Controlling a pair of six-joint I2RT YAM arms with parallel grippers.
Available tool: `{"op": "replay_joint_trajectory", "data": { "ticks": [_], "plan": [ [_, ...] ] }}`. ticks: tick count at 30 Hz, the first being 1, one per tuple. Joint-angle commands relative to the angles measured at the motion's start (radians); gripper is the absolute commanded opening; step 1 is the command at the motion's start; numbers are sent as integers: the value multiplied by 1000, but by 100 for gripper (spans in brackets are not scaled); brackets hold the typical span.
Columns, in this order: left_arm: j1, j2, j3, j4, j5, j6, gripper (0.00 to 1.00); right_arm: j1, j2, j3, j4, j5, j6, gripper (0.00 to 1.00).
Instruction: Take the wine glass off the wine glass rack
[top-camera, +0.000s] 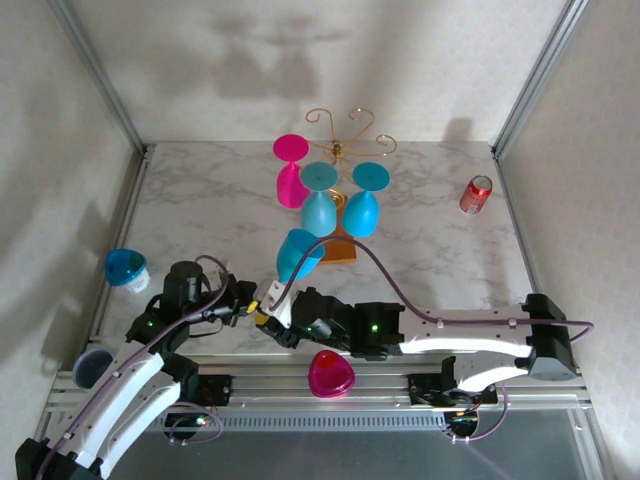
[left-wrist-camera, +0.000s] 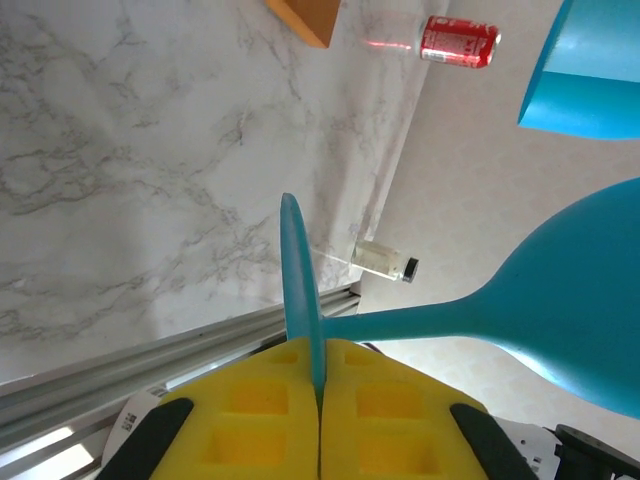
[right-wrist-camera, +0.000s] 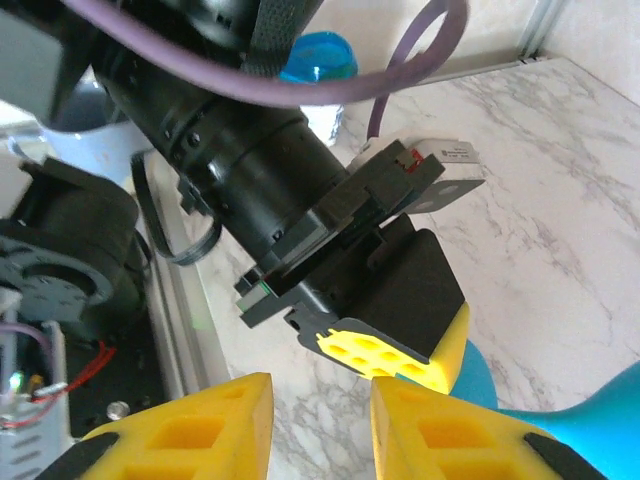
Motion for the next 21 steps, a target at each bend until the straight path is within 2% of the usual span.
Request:
{"op": "replay_joint_trajectory", "data": {
  "ticks": [1, 8, 16, 21],
  "plan": [
    [10, -19, 7, 43, -25, 54, 0, 13, -45, 88, -107, -24, 75, 30],
    [10, -66, -1, 91, -80, 110, 0, 0, -93, 190, -252, -13, 178, 30],
    [11, -160, -102, 213, -125, 82, 0, -39, -180, 255, -379, -21, 243, 34],
    [11, -199, -147, 263, -146, 73, 0, -85, -203, 313, -445, -69, 276, 38]
  ]
}}
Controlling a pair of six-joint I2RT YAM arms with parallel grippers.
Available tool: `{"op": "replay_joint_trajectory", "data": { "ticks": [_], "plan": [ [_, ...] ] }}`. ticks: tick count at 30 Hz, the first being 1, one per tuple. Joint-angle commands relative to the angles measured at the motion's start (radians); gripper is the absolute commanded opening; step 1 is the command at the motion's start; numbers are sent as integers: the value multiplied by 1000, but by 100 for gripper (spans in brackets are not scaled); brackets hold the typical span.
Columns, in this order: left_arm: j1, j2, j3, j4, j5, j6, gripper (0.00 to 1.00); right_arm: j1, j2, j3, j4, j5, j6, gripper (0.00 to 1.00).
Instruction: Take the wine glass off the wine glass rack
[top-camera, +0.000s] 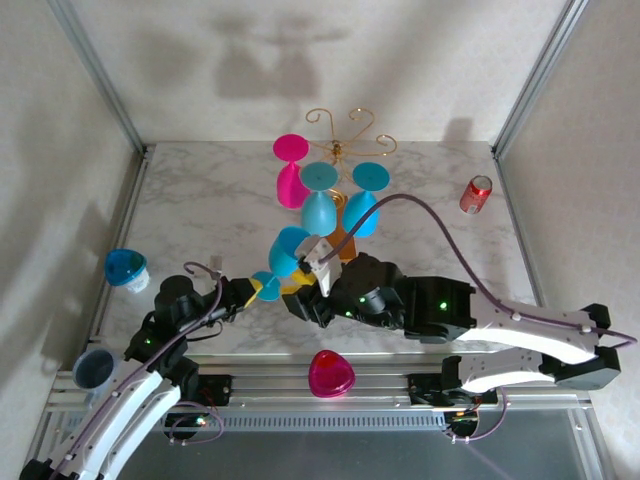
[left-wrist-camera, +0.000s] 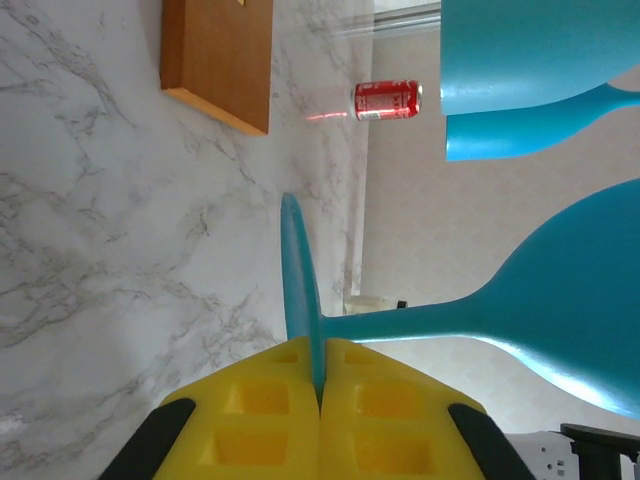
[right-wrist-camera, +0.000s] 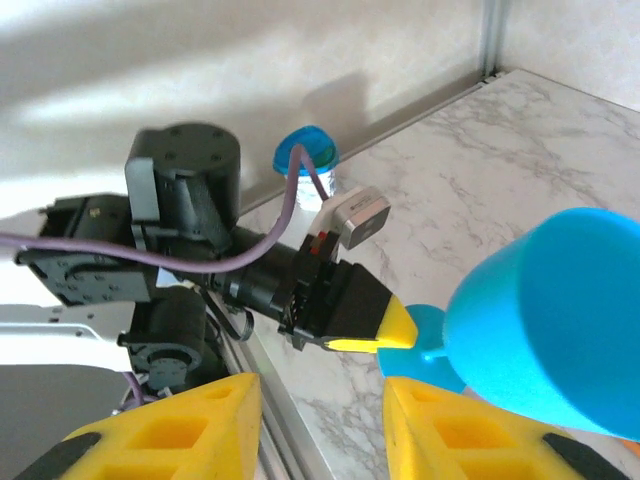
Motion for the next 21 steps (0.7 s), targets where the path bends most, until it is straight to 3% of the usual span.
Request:
{"op": "replay_joint_trajectory", "data": {
  "ticks": [1, 14, 21],
  "plan": [
    [10, -28, -17, 88, -29, 6, 0, -40, -15, 67, -88, -45, 46, 40],
    [10, -149, -75, 87, -45, 31, 0, -199, 93, 156, -153, -242, 84, 58],
    [11, -194, -105, 78, -47, 16, 0, -211, 220, 254, -208, -275, 35, 64]
  ]
}}
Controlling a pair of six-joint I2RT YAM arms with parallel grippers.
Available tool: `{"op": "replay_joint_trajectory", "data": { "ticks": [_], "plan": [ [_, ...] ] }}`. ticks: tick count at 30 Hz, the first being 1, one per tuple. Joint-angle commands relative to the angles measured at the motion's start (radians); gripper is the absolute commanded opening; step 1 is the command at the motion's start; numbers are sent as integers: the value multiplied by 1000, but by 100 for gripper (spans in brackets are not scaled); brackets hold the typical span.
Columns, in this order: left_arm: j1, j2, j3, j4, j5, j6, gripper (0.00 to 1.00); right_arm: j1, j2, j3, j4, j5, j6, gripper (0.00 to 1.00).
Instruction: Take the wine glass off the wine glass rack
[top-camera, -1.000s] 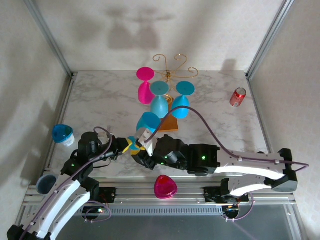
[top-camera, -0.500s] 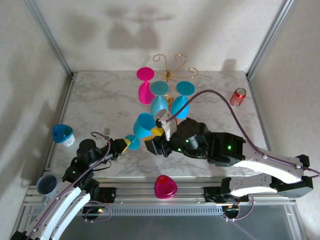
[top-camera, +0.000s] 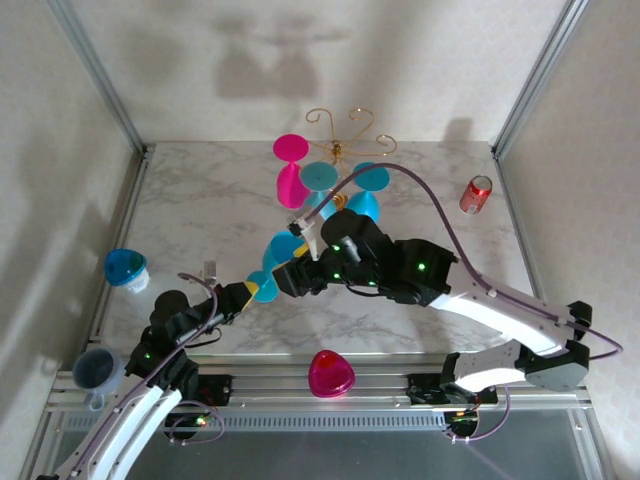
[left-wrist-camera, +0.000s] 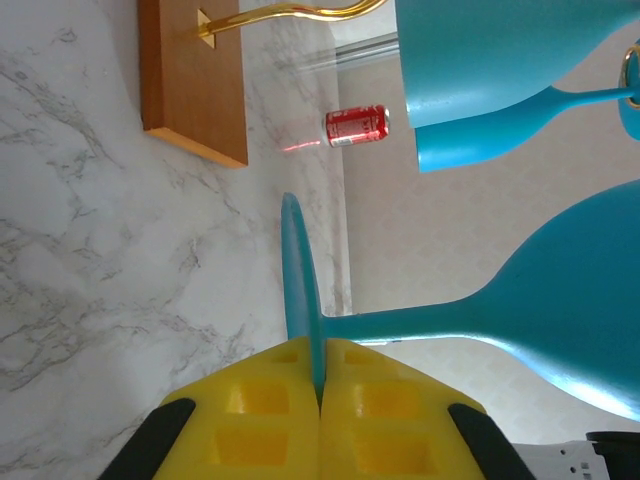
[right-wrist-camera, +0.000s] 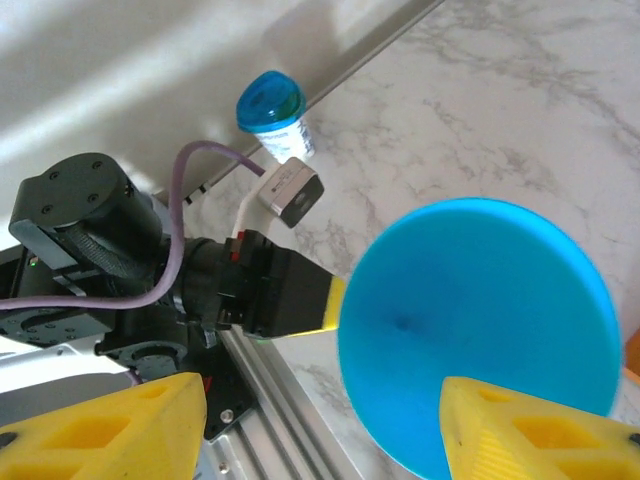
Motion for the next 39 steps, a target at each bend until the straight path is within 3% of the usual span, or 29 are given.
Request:
{"op": "replay_joint_trajectory", "data": {
  "ticks": [1, 4, 9, 22, 31, 34, 39],
  "plan": [
    [10, -16, -1, 28, -8, 5, 0, -5, 44, 62, -26, -40, -34, 65],
    [10, -13, 5, 21, -9, 13, 0, -17, 70, 77, -25, -47, -36, 69],
    [10, -7, 7, 22, -9, 15, 0, -34, 110, 89, -24, -65, -39, 66],
    [10, 14, 31, 15, -13, 26, 0, -36, 168, 95, -40, -87, -51, 37],
    [10, 50, 56, 3, -24, 38, 0, -36, 162, 76, -40, -90, -47, 0],
    [10, 57, 72, -10, -31, 39, 0, -36, 155, 63, -35, -85, -42, 0],
    [10, 89, 96, -41, -36, 49, 8, -35, 134, 26, -10, -76, -34, 0]
  ]
}}
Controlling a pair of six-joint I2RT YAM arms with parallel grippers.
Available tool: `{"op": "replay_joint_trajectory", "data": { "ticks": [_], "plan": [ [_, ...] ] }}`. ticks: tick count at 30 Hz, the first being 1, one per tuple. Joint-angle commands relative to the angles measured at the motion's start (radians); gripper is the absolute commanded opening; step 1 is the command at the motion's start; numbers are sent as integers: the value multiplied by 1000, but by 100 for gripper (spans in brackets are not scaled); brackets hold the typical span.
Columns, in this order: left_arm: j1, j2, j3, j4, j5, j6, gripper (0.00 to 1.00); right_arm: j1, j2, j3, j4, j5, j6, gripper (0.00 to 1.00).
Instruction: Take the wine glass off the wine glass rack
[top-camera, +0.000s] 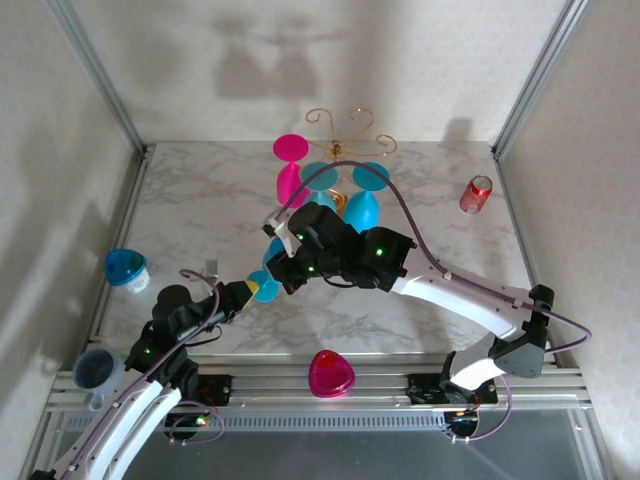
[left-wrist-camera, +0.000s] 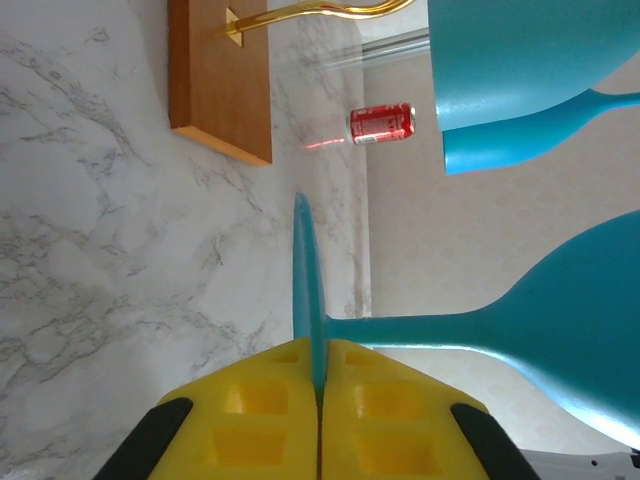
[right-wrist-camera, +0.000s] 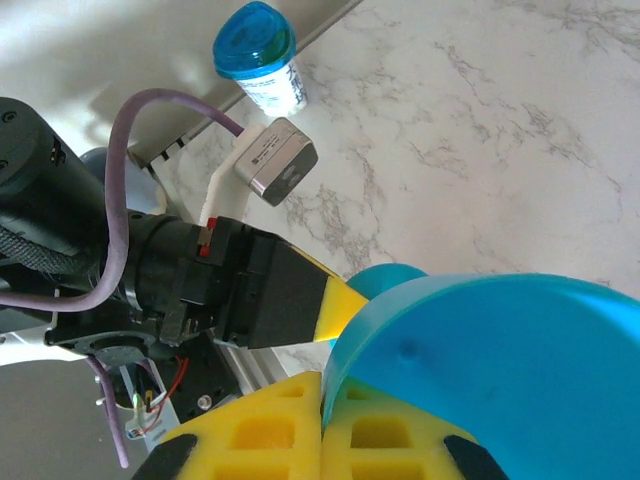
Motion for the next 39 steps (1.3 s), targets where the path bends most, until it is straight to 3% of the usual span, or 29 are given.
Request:
{"op": "replay_joint_trajectory", "data": {
  "ticks": [1, 4, 7, 10, 22, 39],
  "plan": [
    [10, 16, 53, 1, -22, 14, 9, 2, -31, -40, 11, -2, 13, 0],
    [10, 31, 66, -9, -24, 22, 12, 2, -44, -52, 11, 14, 16, 0],
    [10, 39, 82, -36, -37, 31, 26, 2, -57, -66, 8, 28, 21, 0],
    [10, 46, 107, -75, -54, 48, 30, 2, -69, -85, 3, 42, 27, 0],
    [10, 251, 349, -392, -258, 251, 33, 2, -133, -195, -46, 148, 75, 0],
    [-17, 425, 447, -318, -339, 426, 36, 6, -138, -337, -120, 300, 195, 0]
  ]
}}
